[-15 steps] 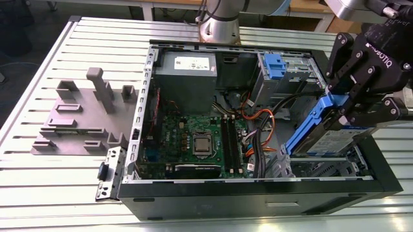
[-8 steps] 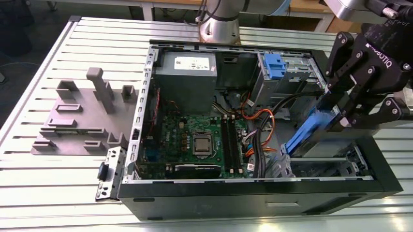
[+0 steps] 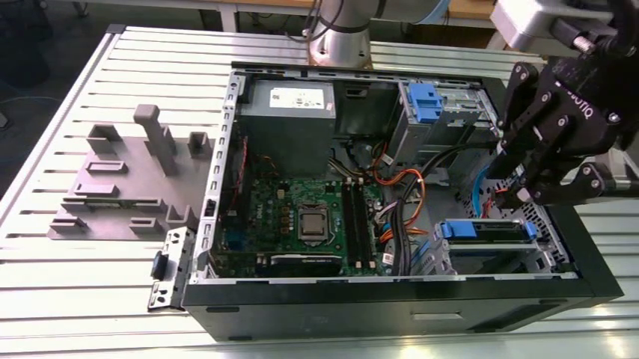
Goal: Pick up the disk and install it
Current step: 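Insert the disk into the insertion slot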
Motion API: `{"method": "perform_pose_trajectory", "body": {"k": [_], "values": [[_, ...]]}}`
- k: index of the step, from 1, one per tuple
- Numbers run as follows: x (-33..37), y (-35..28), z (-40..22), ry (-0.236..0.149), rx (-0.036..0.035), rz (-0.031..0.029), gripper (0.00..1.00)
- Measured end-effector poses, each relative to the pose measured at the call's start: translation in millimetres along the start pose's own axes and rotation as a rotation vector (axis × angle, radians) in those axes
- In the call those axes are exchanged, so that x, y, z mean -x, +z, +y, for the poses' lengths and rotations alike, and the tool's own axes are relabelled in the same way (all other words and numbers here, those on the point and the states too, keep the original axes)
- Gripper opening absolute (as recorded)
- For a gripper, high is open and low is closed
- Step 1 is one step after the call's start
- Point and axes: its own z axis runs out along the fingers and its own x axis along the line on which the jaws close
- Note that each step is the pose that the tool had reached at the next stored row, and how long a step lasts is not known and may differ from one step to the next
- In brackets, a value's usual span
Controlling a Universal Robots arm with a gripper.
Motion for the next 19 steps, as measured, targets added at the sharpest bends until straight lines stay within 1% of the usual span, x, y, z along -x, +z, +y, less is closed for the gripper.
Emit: {"method": "perform_pose_trajectory", "body": {"k": [1, 4, 5, 7, 8, 9, 19], "values": [[-0.1, 1.9, 0.0, 0.000, 0.0000, -0.0002, 0.43], [-0.3, 7.3, -0.2, 0.000, 0.0000, -0.0001, 0.24], [-0.4, 9.0, -0.3, 0.000, 0.0000, -0.0001, 0.24], [-0.7, 12.8, -0.4, 0.000, 0.0000, 0.0000, 0.13], [-0.8, 14.6, -0.5, 0.000, -0.0001, 0.0000, 0.13], [-0.9, 16.4, -0.5, 0.000, -0.0001, 0.0000, 0.11], [-1.4, 34.3, -0.9, 0.000, 0.0000, -0.0003, 0.11]]}}
